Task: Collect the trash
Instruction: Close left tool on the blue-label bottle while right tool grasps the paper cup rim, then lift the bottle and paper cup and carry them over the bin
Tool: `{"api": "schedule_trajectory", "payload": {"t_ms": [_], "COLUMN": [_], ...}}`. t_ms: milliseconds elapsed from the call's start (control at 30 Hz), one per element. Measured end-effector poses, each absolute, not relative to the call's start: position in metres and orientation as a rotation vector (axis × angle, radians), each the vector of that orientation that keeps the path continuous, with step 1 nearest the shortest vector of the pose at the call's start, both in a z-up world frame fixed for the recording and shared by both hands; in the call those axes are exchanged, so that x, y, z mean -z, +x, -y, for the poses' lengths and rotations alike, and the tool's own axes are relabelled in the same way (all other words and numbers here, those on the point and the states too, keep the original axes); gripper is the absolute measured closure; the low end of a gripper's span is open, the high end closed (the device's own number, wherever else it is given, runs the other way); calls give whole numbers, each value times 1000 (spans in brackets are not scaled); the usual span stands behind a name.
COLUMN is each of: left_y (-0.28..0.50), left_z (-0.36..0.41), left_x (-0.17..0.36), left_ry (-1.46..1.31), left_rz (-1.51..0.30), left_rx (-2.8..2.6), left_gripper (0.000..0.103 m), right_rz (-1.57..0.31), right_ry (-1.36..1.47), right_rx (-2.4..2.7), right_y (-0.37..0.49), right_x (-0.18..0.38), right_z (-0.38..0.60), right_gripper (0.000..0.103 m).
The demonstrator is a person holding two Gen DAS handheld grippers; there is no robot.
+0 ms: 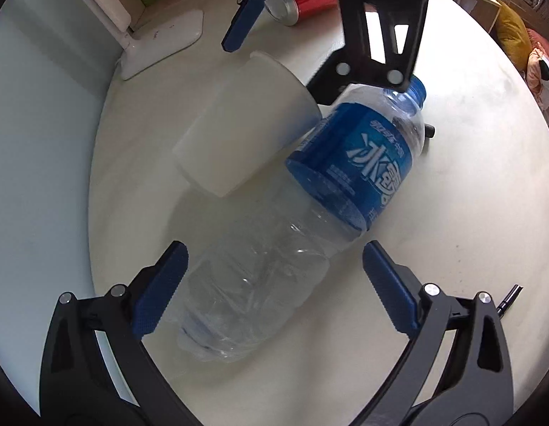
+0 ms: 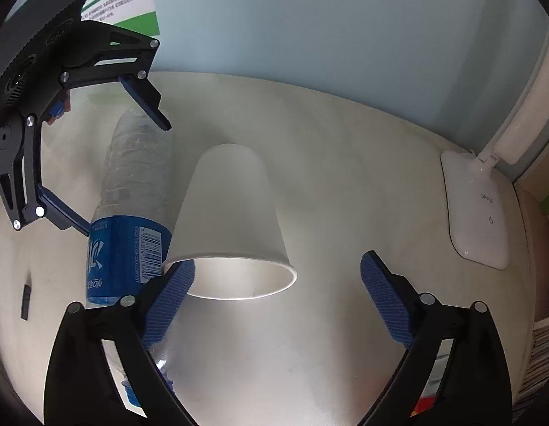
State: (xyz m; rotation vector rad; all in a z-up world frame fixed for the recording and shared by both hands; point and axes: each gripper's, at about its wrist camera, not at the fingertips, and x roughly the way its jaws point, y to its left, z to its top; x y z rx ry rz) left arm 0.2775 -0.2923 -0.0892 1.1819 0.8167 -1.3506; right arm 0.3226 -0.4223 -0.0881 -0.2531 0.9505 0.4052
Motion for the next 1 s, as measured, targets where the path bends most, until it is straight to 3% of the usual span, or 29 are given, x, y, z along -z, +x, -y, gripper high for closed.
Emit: {"api": "schedule_trajectory", "payload": {"t_ms": [33,133,200,267,300,333,533,600,1000], "left_y": [278,277,274,275,277,278,270,270,252], "left_z": [294,299,299,302,304,304,297,293,290], "left_x": [92,101,104,106,106,107,109,106,85], "left_ry": [1184,1213,1218,1189,1175,1166,1176,1152,1157], "left_rz": [-826,-843,-855,-889,-905,-908,-923,-939,-940], "left_rx": [1363,1399,1434,1465,1467,1460,1468,1456,1429], "left_gripper": [7,7,7,12,20,23,37,42,43], "right_rz": [-964,-975,-974,-978,-987,-993,-988,-988,-952], "right_ry": [-249,-211,-189,-182,-186,-191,-176,-166,-186], "right_rx": [-408,-389,-407,-437,-444,-453,-471,-473,-476], "right_y": [326,334,337,339,341,342,340,337,304], "right_x": [91,93,93,93,94,95,92,88,47], "right_z": [423,432,434,433,431,428,429,433,441], "right_gripper": [37,37,43,63,67,76,98,97,98]}}
